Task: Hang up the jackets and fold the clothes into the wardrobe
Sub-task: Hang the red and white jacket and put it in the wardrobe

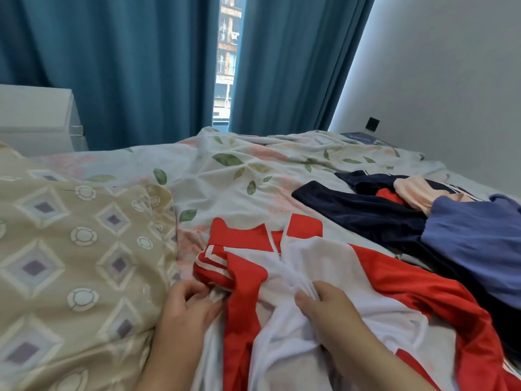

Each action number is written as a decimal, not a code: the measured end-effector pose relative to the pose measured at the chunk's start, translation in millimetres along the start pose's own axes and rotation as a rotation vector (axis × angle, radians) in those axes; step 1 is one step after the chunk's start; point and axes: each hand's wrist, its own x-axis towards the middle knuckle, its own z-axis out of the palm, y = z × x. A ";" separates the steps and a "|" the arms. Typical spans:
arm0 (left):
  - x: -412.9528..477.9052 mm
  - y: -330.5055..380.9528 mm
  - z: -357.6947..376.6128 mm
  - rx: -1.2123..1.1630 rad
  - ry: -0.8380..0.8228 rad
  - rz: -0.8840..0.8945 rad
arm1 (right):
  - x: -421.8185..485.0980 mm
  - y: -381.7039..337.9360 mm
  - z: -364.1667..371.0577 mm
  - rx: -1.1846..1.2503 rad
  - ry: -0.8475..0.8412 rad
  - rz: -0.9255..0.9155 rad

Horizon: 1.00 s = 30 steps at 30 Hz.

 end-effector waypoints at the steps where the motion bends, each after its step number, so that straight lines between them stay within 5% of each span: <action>1: 2.8 -3.1 -3.0 -0.010 -0.002 -0.018 | 0.6 6.3 -10.0 0.076 0.018 0.056; 6: 8.0 4.1 2.6 0.164 -0.123 -0.104 | -8.2 22.7 -10.8 -0.027 0.169 0.043; 11: 4.6 11.0 5.7 0.035 -0.193 -0.231 | -17.0 10.9 -8.6 -0.233 0.177 0.015; 14: -2.0 12.3 7.2 0.000 -0.363 -0.290 | -26.2 -4.0 -1.3 -0.502 0.367 -0.315; 16: -8.7 9.6 12.5 0.059 -0.590 -0.268 | -38.5 -20.0 12.3 -0.538 0.269 -0.482; 19: -14.0 8.6 17.2 0.251 -0.828 -0.090 | -40.6 -37.9 24.4 -0.559 0.029 -0.352; 21: -14.1 9.1 15.3 0.227 -0.898 -0.133 | -33.7 -46.0 19.9 -0.411 -0.030 -0.266; 25: -15.6 7.4 24.9 0.033 -0.650 -0.440 | -21.5 -47.6 -6.4 0.302 -0.164 0.030; 27: -18.4 5.6 33.1 0.143 -0.455 -0.411 | -18.8 -43.8 -16.5 0.613 -0.247 0.177; 30: -23.8 -6.1 48.2 0.490 -0.173 -0.136 | -17.6 -37.6 -23.6 0.839 -0.311 0.267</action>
